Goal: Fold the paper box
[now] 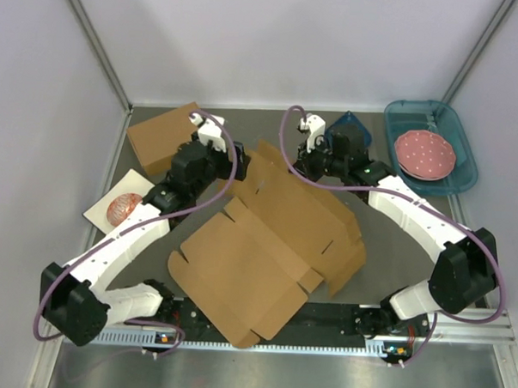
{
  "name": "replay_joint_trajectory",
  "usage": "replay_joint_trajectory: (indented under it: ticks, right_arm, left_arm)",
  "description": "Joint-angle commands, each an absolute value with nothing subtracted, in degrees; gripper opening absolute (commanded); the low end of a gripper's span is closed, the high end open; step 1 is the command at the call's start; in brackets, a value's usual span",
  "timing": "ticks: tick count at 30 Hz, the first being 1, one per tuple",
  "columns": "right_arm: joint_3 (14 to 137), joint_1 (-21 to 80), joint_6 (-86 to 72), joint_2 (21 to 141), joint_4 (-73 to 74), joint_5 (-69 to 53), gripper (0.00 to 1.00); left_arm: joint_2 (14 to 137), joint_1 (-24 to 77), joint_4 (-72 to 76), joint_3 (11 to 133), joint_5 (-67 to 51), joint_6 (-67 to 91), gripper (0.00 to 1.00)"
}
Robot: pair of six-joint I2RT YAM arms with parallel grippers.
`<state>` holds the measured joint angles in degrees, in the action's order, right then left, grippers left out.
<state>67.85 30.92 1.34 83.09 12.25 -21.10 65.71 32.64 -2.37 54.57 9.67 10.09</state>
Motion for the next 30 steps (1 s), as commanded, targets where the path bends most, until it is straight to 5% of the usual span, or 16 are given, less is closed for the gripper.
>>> replay_joint_trajectory:
  ticks: [1, 11, 30]
  right_arm:
    - [67.50, 30.32, 0.79, 81.12, 13.27, -31.01, 0.00]
    - [68.82, 30.15, 1.23, 82.97, 17.40, -34.45, 0.00]
    - [69.70, 30.23, 1.23, 83.50, 18.11, -34.11, 0.00]
  left_arm:
    - [65.74, 22.78, 11.31, 53.71, -15.34, 17.12, 0.86]
    - [74.44, 17.84, 9.67, 60.38, -40.42, 10.28, 0.89]
    - [78.84, 22.23, 0.80, 60.47, -36.48, 1.59, 0.76]
